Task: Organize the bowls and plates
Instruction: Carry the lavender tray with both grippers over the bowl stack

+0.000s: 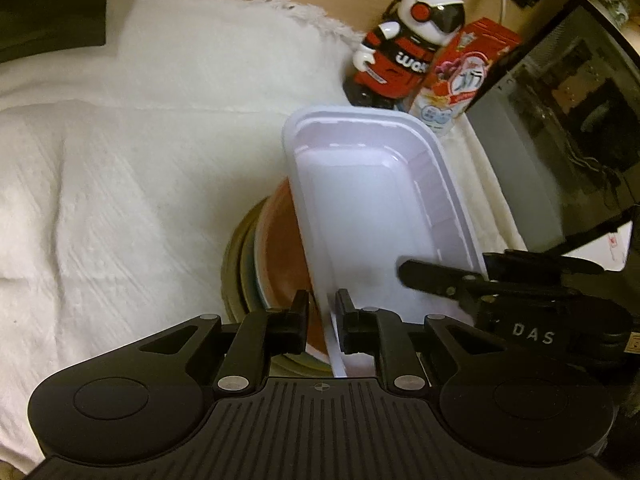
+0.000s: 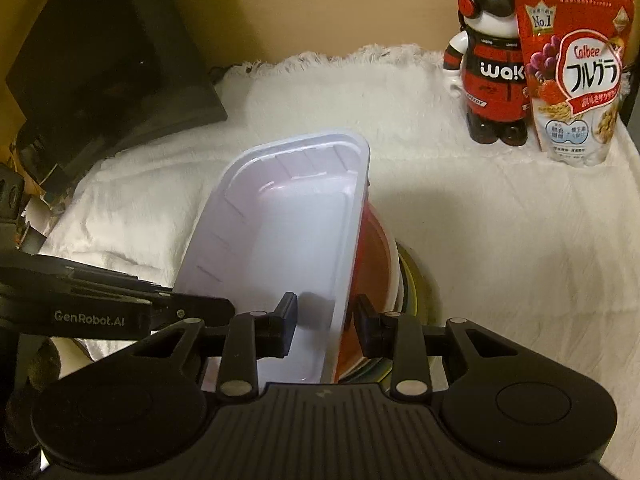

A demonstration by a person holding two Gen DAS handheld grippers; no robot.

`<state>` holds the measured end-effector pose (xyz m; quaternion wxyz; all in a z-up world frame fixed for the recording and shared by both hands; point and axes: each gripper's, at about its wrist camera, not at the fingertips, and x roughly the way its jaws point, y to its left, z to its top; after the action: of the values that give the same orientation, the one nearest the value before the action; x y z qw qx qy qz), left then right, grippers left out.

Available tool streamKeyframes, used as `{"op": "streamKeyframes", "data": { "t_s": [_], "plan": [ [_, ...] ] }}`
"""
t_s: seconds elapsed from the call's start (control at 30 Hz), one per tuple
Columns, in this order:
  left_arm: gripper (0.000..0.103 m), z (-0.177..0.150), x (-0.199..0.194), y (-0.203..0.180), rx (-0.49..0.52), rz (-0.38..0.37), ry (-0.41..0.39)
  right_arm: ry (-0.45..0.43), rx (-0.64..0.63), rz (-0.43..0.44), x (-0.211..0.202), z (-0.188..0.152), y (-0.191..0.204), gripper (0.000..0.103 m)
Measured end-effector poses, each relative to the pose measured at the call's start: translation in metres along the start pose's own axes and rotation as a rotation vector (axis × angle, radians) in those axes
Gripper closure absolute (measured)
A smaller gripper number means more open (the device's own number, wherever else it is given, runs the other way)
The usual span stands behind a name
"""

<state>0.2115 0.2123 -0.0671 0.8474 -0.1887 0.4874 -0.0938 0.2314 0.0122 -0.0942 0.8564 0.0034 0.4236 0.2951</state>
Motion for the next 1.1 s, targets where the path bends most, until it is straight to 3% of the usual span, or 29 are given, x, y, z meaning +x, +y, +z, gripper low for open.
{"op": "streamKeyframes", "data": {
  "t_s": [0.37,0.53,0.67,0.9,1.1],
  "plan": [
    [0.088,0.005,-0.005,0.007,-0.097,-0.009,-0.011,-0.059,-0.028,-0.069,0.003,0.015,0.006,0.072],
    [0.088,0.005,-0.002,-0.008,-0.035,0.043,-0.004,-0.083,-0.156,-0.186,0.006,0.012,0.030,0.072],
    [0.088,0.007,-0.005,-0.013,-0.017,0.031,-0.012,-0.056,-0.151,-0.195,0.004,0.017,0.029,0.074],
    [0.088,0.005,0.002,-0.018,0.009,0.039,-0.001,-0.093,-0.188,-0.228,-0.011,0.015,0.036,0.074],
    [0.088,0.002,0.004,-0.017,0.007,0.032,0.005,-0.053,-0.150,-0.223,-0.006,0.011,0.031,0.074]
  ]
}}
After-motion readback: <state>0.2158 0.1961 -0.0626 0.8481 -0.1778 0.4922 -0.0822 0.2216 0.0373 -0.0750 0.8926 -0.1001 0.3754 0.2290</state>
